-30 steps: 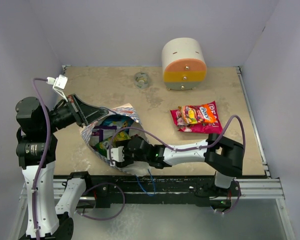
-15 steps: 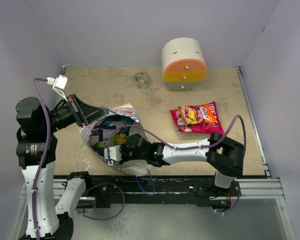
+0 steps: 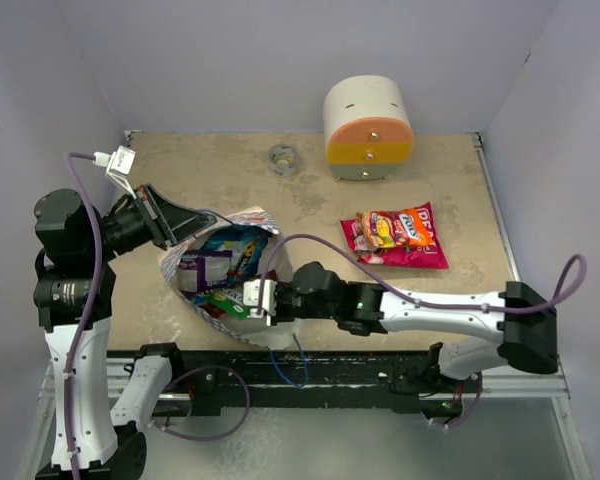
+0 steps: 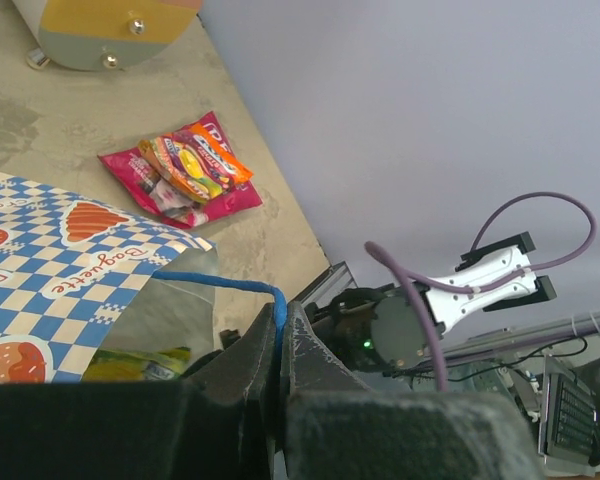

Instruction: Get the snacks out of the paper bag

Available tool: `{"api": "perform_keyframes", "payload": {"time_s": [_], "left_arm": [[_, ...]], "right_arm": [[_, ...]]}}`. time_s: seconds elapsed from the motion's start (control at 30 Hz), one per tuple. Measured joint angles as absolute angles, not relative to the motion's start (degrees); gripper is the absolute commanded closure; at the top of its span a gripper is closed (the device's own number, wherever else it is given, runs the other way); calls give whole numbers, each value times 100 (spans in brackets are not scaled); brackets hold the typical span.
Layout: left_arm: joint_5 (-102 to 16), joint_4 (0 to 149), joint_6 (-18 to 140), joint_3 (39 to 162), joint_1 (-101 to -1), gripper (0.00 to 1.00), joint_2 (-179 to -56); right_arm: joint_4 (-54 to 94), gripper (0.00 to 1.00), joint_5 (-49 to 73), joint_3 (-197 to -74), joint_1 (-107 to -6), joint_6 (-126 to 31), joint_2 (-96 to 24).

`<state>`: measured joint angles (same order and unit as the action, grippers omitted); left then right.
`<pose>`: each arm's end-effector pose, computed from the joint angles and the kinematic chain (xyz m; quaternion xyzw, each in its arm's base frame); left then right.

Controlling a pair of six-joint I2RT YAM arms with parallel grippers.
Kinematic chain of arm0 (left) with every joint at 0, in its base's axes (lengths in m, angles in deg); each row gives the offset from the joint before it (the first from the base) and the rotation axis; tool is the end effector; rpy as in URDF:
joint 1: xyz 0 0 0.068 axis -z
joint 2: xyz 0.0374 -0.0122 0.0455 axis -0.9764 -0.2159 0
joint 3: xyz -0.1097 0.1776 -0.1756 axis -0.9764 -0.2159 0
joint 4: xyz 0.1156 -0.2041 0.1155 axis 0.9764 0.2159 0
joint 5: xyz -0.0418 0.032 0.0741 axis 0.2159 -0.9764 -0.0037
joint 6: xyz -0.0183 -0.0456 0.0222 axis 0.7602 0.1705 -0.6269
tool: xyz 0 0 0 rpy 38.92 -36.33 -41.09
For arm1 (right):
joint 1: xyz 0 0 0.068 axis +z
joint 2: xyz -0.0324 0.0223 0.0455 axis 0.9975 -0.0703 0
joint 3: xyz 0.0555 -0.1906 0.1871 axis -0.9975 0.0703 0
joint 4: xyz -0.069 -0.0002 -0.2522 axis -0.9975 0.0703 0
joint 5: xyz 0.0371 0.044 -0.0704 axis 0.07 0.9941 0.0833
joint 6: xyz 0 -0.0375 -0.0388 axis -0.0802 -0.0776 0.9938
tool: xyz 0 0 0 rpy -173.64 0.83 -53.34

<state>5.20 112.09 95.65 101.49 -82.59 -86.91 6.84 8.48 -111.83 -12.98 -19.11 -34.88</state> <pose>0.1170 -0.0194 0.4565 -0.0049 0.7329 -0.5357 0.4194 0.0924 0.3111 0.2830 -0.5987 0.5211 0.2891 0.5352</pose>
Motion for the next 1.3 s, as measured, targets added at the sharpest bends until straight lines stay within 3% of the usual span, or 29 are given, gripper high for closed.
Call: {"api": "perform_keyframes", "payload": {"time_s": [0.5,0.83,0.97,1.1,1.2,1.3], "left_arm": [[341,11506,9384,10147,-8259,100,-8791],[216,11777,9257,10140,-8259,100,-8595],[218,11819,9209,10140,-8259,100,-8599],[245,11865,9192,10147,-8259,100,-8750],[266,11882,9152,10162,-8259,100,-8850],[284,11882,9111,10195,-8259,100,-8942]], "right_arm": [[2412,100,770,-11263,-1296,-3749,-107],[3702,100,-1551,-12247,-1296,-4162,853],[3905,100,-3475,-12422,-1298,-4448,831],[4216,100,-5529,-12793,-1342,-4855,79],[4299,100,-6087,-13019,-1717,-4909,-575],[4384,100,-5877,-13110,-2799,-4927,-1239]]}}
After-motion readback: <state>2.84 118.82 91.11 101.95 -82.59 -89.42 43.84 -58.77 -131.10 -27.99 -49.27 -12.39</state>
